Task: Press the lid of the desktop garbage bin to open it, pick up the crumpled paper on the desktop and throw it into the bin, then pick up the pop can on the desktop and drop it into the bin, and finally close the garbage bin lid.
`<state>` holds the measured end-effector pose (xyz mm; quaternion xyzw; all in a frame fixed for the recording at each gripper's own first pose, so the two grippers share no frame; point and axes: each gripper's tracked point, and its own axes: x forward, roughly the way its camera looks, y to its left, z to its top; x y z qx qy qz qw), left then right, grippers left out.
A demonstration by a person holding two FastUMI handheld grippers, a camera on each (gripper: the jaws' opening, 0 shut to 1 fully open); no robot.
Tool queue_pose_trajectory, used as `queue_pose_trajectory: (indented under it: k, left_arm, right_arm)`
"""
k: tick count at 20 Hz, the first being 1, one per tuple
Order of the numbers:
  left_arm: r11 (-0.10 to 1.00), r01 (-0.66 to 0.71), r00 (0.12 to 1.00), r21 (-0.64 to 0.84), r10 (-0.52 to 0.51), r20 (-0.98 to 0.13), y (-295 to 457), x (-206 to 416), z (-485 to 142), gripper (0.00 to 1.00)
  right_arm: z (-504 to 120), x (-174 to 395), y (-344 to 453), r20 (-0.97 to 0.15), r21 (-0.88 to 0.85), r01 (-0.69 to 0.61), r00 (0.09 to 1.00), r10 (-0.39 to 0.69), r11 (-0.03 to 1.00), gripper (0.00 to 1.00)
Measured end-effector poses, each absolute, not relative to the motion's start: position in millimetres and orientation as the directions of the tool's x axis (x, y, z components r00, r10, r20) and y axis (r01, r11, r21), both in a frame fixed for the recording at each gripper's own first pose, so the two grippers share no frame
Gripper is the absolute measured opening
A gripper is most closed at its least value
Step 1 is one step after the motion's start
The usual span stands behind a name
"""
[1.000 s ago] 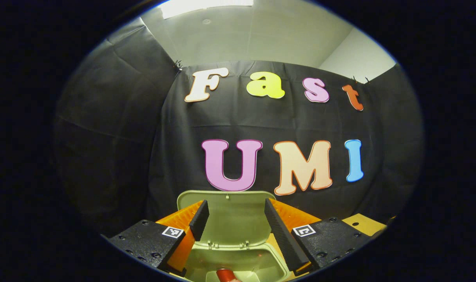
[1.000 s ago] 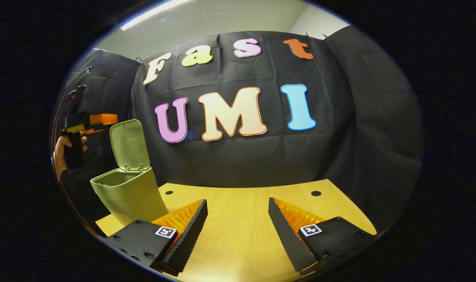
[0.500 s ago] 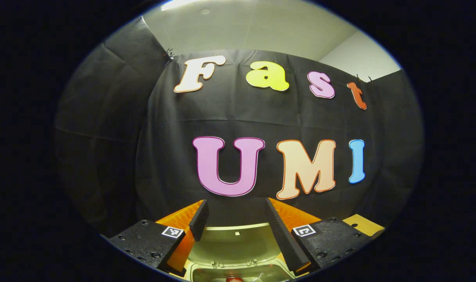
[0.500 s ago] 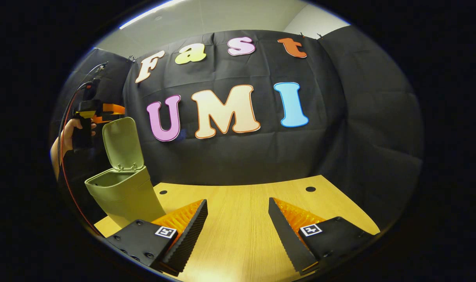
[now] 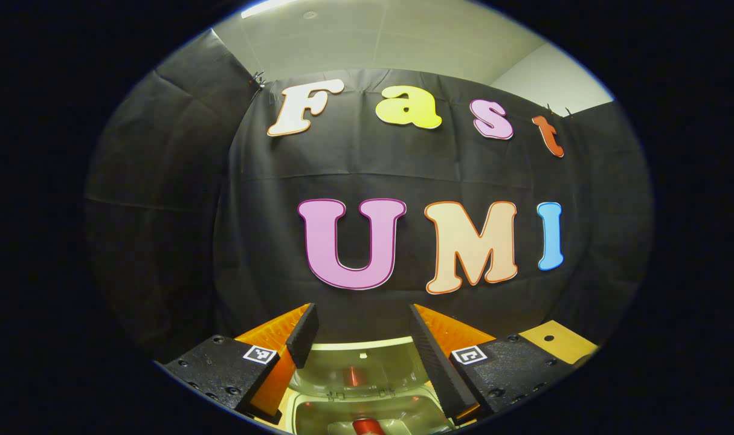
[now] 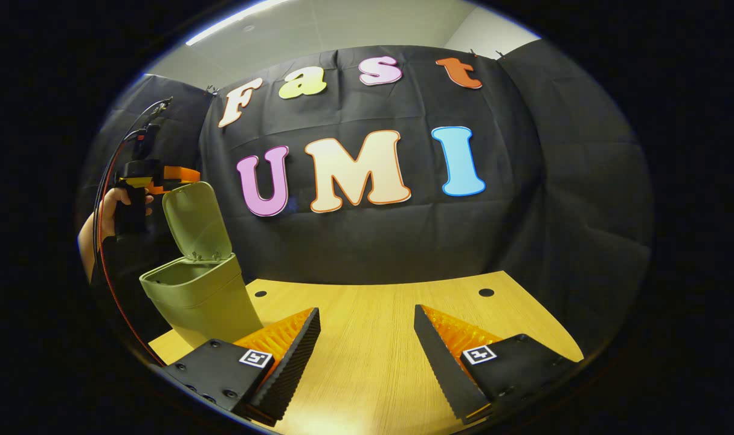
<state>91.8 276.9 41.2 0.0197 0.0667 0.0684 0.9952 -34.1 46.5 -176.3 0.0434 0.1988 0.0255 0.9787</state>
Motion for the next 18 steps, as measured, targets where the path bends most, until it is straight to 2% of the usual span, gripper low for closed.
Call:
queue_pose_trajectory:
  k: [15,17,18]
  left_arm:
    - [0.979,-0.203,0.953,0.026,0.204,-0.225,250.2,-7.7,-21.2,0.90]
    - [0.978,-0.210,0.944,0.006,0.204,-0.258,245.9,-15.1,-36.5,0.87]
    - [0.978,-0.210,0.942,0.005,0.204,-0.267,244.1,-17.7,-41.9,0.90]
  right_arm:
    - [-180.8,-21.2,60.9,-0.393,0.126,-0.190,0.892,0.225,0.974,0.98]
    - [-184.1,-22.2,63.3,-0.397,0.122,-0.201,0.887,0.234,0.972,0.98]
    - [-185.2,-22.3,63.8,-0.400,0.118,-0.206,0.886,0.236,0.972,0.98]
